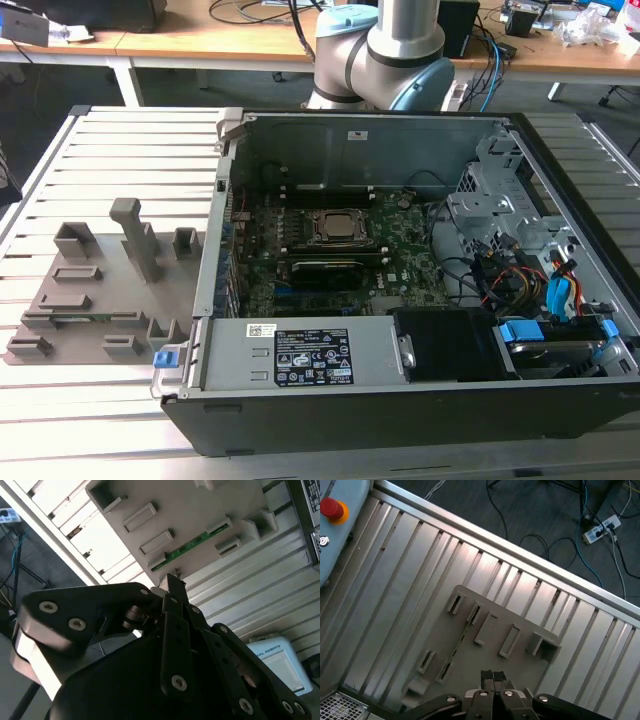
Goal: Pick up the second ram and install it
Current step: 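Pick up the second ram and move it above second insertion slot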
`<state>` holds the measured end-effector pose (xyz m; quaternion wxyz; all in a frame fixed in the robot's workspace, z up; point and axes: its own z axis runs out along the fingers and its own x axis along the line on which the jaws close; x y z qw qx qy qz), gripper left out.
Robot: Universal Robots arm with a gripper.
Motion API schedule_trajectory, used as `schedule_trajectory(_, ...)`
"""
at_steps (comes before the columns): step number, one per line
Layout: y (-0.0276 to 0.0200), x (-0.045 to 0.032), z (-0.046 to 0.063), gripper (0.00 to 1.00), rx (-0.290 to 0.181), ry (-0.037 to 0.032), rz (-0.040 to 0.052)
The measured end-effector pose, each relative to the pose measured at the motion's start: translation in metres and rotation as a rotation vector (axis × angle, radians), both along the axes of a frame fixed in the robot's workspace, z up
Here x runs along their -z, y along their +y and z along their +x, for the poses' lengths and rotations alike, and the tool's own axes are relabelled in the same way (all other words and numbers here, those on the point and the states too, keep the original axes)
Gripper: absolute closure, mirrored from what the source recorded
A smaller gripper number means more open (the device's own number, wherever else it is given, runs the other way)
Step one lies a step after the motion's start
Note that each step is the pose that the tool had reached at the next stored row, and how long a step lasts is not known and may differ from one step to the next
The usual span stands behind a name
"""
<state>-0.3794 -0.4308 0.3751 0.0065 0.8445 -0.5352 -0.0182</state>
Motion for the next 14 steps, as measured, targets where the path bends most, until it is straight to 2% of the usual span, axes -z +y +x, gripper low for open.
schedule_trajectory(2,0.0000,0.0002,0.0000,0.90,0.040,-0.0001,0.0001)
schedule_trajectory(7,0.0000,0.0002,0.0000,0.90,0.105,-0.0001,0.0001)
schedule_trajectory(10,0.0000,0.0003,0.0000,0.90,0.190,-0.0001,0.0001)
schedule_trajectory(14,0.0000,0.0004,0.0000,0.90,0.235,0.0000,0.0001)
